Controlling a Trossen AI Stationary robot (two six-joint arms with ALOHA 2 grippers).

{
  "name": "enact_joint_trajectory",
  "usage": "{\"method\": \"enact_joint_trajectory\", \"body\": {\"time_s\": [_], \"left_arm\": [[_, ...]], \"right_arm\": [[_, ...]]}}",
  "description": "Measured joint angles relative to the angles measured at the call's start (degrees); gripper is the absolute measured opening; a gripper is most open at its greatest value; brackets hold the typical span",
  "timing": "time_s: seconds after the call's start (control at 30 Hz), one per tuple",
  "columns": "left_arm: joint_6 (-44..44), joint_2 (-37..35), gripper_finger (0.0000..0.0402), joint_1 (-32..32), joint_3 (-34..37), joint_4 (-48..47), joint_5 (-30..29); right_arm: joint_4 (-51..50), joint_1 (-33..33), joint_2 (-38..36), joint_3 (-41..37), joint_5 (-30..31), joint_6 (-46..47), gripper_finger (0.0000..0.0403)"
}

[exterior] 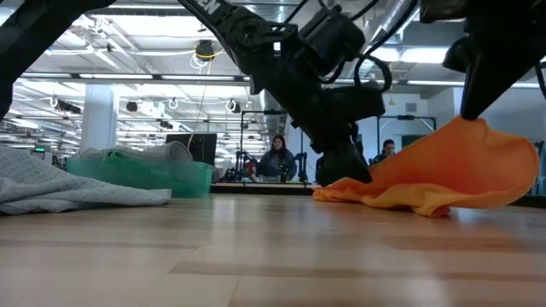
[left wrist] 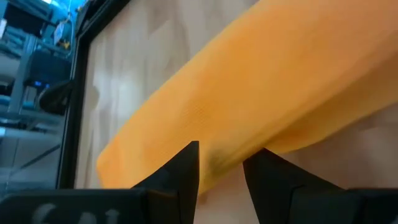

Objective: Fold microfiber towels
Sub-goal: Fold the orange towel

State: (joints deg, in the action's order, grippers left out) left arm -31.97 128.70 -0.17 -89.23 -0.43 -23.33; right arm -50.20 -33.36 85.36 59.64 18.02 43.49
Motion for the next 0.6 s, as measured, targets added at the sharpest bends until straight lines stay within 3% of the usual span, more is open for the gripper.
{"method": "enact_joint_trajectory", "body": {"time_s": [0.6], "left_arm": [[-1.4, 0.0, 0.0114, 7.4, 0.0, -0.8, 3.0]], "right_arm": [[-3.9, 0.0, 0.0, 5.6, 0.0, -0.5, 0.001]]}}
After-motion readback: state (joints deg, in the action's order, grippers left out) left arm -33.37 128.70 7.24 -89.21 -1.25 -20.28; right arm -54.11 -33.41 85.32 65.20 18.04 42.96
